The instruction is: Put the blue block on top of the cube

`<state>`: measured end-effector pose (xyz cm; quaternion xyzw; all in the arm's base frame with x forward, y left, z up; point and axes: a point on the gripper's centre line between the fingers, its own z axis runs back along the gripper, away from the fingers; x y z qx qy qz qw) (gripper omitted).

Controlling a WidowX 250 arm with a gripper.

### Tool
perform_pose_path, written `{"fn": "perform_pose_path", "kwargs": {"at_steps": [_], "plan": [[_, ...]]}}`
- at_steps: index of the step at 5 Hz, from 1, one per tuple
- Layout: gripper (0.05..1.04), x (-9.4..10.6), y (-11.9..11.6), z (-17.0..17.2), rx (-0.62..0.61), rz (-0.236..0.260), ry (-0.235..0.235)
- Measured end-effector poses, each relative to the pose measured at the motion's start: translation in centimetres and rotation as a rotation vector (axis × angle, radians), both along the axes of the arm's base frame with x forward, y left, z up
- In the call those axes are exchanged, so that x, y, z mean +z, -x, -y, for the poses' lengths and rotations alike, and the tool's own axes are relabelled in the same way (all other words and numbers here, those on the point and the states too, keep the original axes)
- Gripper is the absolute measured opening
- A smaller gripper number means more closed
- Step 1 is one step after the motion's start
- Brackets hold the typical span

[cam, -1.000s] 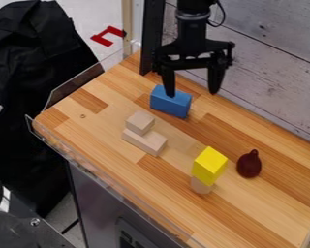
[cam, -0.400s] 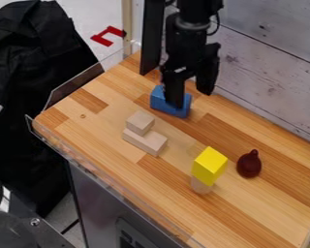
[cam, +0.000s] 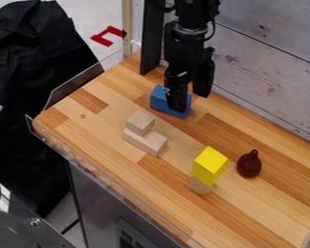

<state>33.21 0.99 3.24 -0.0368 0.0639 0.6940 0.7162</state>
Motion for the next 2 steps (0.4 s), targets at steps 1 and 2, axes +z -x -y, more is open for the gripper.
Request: {"fn": "perform_pose_path", "kwargs": {"at_steps": [1, 2], "plan": [[1.001, 0.22, -0.80, -1.13, 0.034, 0.032, -0.004], [1.001, 0.18, -1.22, -1.80, 0.055, 0.034, 0.000]]}}
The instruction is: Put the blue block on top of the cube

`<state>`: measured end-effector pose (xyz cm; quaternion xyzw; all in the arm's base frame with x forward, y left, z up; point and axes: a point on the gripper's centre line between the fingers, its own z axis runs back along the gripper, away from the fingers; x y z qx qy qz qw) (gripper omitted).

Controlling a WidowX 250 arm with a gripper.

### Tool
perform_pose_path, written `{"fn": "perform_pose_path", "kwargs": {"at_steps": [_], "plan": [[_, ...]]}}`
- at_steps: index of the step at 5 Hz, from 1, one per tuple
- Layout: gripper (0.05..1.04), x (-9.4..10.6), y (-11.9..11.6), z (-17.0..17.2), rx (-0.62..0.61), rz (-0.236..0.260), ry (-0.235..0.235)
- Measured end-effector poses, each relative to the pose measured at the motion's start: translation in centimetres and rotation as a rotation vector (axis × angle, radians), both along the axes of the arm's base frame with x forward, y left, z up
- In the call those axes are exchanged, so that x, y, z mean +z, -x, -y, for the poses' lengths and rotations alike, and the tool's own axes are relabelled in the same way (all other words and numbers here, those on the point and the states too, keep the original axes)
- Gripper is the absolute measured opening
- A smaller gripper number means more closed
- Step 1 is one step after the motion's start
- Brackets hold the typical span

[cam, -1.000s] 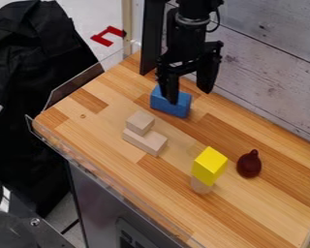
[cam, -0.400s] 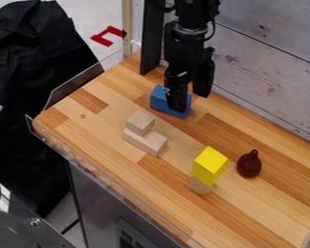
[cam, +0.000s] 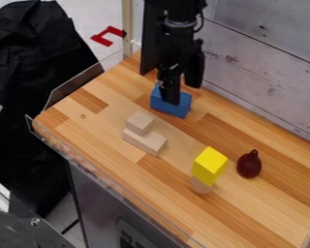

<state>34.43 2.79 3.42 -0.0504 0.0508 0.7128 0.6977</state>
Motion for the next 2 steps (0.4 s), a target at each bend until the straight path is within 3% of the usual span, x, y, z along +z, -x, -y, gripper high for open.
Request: {"fn": "perform_pose_path", "kwargs": {"at_steps": [2], "plan": [[1.001, -0.52, 0.13, -1.85, 0.048, -0.056, -0.021]]}}
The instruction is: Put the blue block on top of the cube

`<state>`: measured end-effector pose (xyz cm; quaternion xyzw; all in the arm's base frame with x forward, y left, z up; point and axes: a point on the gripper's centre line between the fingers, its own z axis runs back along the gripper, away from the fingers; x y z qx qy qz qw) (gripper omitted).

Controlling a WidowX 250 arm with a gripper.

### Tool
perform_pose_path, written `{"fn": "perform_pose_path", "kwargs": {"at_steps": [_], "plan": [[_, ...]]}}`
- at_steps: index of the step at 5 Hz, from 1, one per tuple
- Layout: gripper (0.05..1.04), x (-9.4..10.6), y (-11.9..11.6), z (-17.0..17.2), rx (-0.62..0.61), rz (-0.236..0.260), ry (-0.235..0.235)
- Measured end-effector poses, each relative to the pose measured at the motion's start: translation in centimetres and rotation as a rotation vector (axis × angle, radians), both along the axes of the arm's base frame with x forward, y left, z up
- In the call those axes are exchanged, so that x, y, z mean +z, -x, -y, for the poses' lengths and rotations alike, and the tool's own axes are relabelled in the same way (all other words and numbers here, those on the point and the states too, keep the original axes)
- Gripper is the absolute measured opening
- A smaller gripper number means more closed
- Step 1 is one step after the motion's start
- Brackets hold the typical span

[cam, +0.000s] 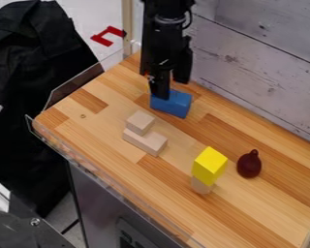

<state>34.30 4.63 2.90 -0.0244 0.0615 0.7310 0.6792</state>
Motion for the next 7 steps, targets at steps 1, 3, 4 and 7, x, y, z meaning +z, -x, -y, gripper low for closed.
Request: {"fn": "perform_pose_path", "kwargs": {"at_steps": [1, 3, 4, 7], "plan": [[1.001, -0.8, -0.1, -0.2, 0.006, -0.025, 0.004], [1.001, -2.2, -0.2, 0.0, 0.072, -0.042, 0.038], [1.001, -2.5, -0.4, -0.1, 0.083, -0.035, 0.033], [0.582, -3.7, 0.1, 0.3, 0.085, -0.045, 0.010]]}}
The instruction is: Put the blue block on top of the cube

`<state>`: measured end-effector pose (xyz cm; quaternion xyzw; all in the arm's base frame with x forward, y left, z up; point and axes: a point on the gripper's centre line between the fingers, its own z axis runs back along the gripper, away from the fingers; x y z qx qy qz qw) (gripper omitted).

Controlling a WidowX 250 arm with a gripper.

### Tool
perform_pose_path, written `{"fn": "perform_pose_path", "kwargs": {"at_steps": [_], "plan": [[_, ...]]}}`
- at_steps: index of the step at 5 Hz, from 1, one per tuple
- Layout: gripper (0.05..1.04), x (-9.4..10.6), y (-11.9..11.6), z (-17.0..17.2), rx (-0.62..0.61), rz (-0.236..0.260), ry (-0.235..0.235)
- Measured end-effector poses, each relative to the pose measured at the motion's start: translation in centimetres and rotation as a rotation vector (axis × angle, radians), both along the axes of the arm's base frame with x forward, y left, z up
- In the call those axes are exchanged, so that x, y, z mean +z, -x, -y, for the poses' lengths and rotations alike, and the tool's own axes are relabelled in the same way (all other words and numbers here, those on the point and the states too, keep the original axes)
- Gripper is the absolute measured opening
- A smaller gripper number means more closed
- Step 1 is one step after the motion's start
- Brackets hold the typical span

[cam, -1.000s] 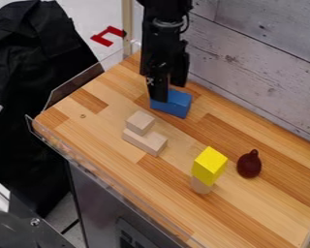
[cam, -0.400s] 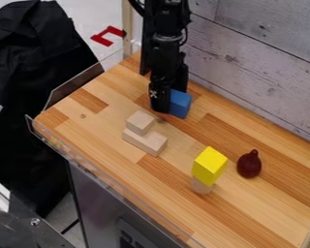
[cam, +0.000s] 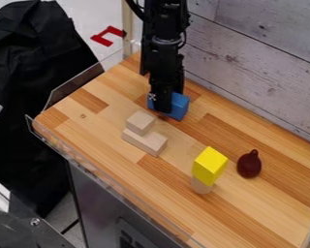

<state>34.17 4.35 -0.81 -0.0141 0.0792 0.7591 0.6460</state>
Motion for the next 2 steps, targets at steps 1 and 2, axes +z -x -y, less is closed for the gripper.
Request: {"fn": "perform_pose_path", "kwargs": {"at_steps": [1, 2], "plan": [[0.581, 0.1, 0.8, 0.4, -0.018, 0.009, -0.003], [0.581, 1.9, 1.3, 1.1, -0.046, 0.070, -0.024]]}}
